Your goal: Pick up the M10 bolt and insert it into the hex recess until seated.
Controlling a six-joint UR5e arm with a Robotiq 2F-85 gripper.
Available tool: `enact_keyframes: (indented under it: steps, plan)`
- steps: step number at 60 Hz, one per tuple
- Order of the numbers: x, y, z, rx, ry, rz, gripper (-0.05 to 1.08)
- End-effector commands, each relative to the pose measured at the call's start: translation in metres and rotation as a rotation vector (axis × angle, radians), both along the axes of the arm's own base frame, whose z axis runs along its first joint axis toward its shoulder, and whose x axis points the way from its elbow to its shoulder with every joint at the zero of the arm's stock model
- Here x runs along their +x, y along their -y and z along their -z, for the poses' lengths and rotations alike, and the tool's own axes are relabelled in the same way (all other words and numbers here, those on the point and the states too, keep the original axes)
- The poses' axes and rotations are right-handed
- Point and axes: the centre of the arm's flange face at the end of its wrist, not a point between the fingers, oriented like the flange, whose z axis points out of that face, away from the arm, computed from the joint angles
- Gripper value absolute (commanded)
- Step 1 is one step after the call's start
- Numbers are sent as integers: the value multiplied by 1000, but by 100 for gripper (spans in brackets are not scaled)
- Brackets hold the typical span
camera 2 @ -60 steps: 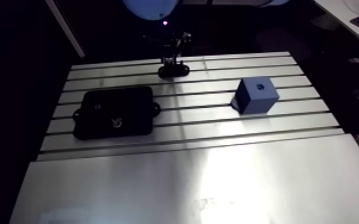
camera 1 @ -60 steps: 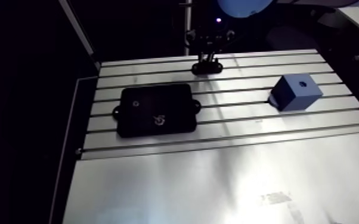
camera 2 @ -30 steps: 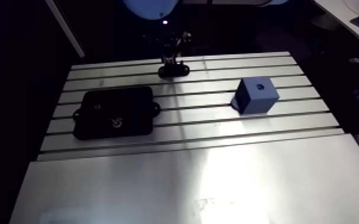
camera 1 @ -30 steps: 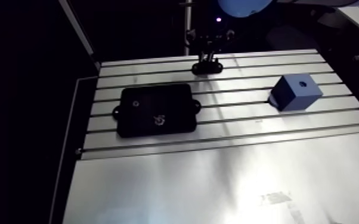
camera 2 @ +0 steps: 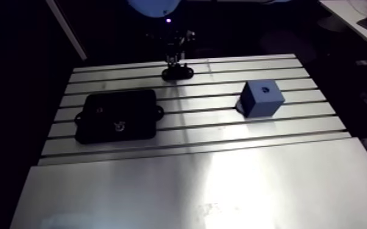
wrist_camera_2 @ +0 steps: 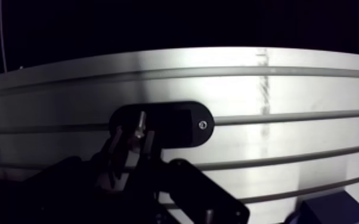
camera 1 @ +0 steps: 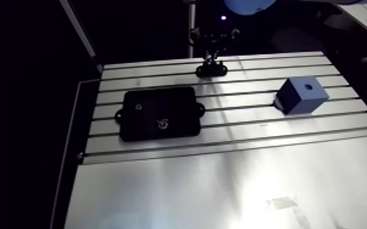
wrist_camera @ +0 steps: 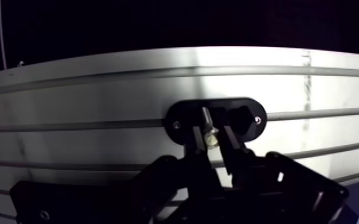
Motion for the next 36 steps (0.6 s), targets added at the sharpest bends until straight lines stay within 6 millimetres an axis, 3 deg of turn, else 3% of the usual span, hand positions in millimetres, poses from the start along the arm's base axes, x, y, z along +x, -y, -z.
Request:
enact_keyframes:
  steps: [1, 13, 26, 30, 36]
  plan:
    - [-3, 1, -9, -4, -18, -2, 79]
    - [-6, 1, -29, -2, -49, -4, 79]
    - [-12, -10, -83, 15, -100, -23, 82]
    - [-10, -16, -109, 23, -90, -58, 83]
    - [-5, -16, -132, 29, -54, -127, 85]
